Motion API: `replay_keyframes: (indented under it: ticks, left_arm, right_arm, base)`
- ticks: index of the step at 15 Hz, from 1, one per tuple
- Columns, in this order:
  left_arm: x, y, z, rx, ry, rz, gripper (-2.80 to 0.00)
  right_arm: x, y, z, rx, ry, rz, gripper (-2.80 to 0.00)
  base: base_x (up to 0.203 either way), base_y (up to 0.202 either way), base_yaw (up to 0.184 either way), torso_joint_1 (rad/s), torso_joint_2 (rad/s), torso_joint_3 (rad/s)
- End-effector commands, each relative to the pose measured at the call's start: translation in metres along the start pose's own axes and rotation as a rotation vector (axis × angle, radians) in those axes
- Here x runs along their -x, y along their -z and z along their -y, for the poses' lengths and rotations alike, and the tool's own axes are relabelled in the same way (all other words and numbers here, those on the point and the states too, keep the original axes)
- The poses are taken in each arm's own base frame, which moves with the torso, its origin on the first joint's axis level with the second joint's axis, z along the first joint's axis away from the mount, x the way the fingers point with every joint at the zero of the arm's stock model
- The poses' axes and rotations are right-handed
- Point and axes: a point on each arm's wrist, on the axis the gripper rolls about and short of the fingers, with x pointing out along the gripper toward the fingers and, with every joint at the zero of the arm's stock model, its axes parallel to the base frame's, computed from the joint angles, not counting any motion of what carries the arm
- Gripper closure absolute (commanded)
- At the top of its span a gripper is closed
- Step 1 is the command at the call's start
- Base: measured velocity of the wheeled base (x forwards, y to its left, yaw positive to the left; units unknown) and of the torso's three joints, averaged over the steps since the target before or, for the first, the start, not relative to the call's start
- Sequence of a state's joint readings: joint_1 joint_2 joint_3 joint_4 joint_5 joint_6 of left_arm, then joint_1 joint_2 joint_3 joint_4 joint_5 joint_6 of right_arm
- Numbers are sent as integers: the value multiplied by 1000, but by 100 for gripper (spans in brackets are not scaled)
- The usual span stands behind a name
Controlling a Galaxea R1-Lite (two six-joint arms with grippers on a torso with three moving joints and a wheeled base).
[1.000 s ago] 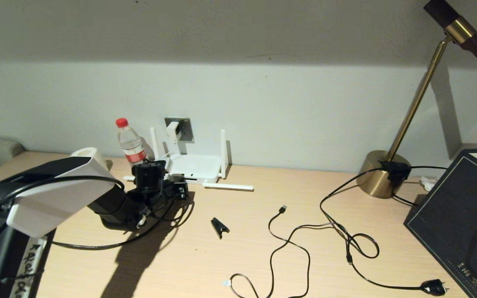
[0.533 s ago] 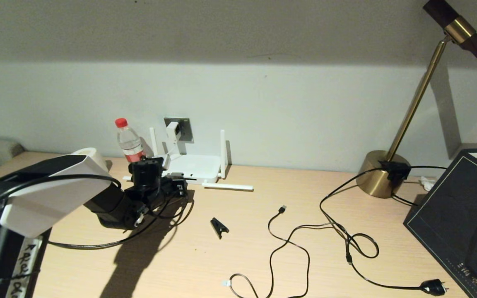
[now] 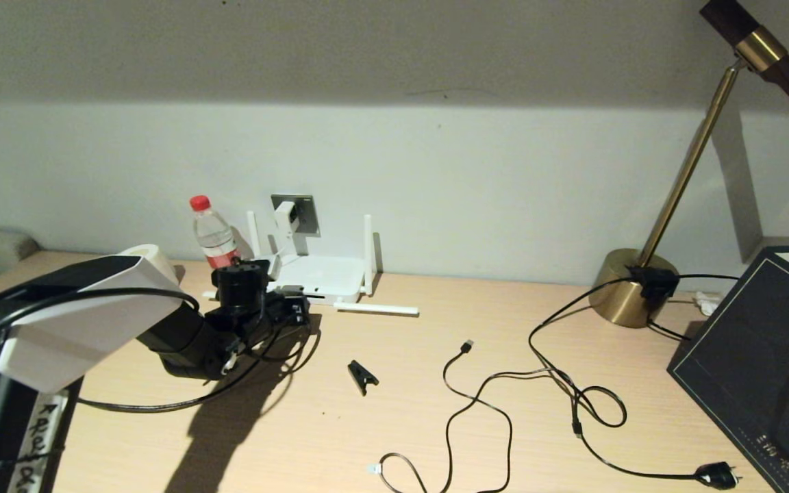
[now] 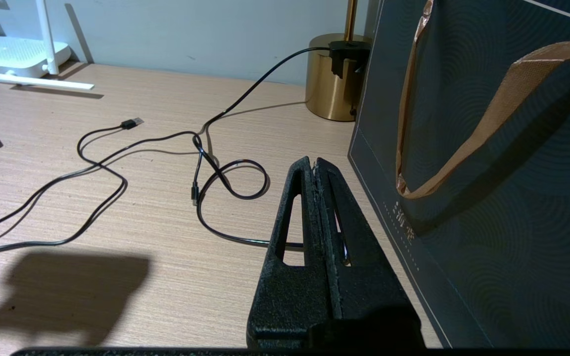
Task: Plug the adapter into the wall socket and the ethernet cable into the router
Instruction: Plug cable into router interface
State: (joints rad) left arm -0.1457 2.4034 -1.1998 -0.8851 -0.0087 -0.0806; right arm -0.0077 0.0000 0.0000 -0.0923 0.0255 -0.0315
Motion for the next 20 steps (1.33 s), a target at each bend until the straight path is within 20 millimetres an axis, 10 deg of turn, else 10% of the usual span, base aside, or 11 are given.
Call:
replay_keyframes:
  ticks: [1,20]
  left_arm:
    - [0,4,0,1,-2,-11,0]
    - [2,3,0,-13,-1,1,0]
  right_arm:
    - [-2,10,0,0,-2,-36,0]
    - [-2,10,0,0,-2,-36,0]
  base:
    - [0,0,0,0,0,0]
    - [0,0,0,0,0,0]
